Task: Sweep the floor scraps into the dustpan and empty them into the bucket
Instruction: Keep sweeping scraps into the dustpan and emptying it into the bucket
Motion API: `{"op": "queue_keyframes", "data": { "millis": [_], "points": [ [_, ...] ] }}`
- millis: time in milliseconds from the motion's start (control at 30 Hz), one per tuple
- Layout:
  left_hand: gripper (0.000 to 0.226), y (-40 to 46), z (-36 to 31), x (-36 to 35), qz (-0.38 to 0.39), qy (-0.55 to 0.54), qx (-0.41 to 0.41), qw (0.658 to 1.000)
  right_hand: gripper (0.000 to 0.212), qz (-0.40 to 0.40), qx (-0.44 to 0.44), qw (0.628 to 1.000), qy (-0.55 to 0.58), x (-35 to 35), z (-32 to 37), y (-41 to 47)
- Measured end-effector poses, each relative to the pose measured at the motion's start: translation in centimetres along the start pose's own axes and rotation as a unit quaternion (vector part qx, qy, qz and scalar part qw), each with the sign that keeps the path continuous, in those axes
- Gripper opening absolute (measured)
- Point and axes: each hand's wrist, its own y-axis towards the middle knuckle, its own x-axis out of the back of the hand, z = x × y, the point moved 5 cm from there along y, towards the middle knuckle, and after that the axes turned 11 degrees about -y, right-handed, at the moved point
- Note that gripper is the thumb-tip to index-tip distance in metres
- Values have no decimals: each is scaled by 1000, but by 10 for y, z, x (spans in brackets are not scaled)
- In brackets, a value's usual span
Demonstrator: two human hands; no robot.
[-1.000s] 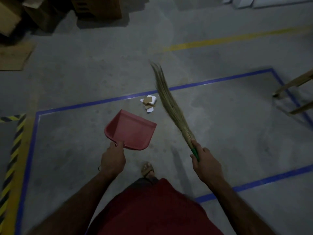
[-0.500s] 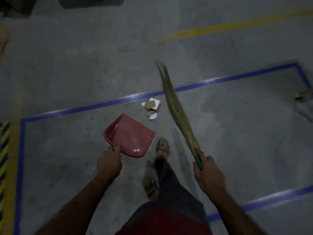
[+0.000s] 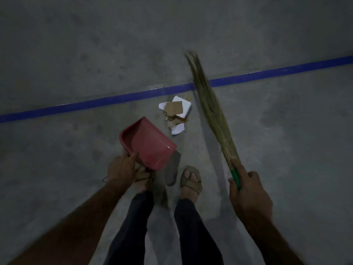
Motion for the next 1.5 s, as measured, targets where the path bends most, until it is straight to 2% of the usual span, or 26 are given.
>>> {"op": "queue_keyframes", "data": {
  "millis": [133, 300, 500, 667, 833, 933, 1000, 1167, 1333, 1433, 1500],
  "points": [
    [47, 76, 25, -46, 20, 29, 4, 999, 61, -29, -39, 999, 12, -41, 1, 63],
    [43, 121, 45, -52, -6, 37, -35, 999, 60, 18, -67, 997, -34, -66, -2, 132],
    [45, 170, 39, -38, -12, 50, -90, 995, 61, 89, 6, 989, -116, -87, -1, 171],
    [49, 205, 7, -31, -17, 25, -135, 990, 65, 106, 87, 984, -110, -88, -1, 144],
    [51, 216, -20, -39, -25, -14, -153, 988, 66, 117, 115, 983, -86, -89, 5, 85],
    [58, 215, -25, -51, -24, -30, -145, 989, 81, 153, 134, 977, -69, -99, 10, 50],
    [62, 212, -20, -62, -17, -42, -141, 989, 87, 171, 110, 978, -45, -102, 8, 32],
    [64, 202, -1, -78, -10, -70, -123, 990, 89, 142, 44, 989, 15, -102, -6, -12],
    [58, 183, 14, -74, -19, -112, -99, 989, 109, 153, 25, 987, 46, -104, -19, -33],
    [46, 170, 22, -70, -27, -158, -96, 983, 103, 128, -17, 989, 69, -94, -13, -28],
    [47, 165, 32, -70, -35, -162, -96, 981, 97, 87, -21, 994, 62, -88, -3, -17]
  ]
}}
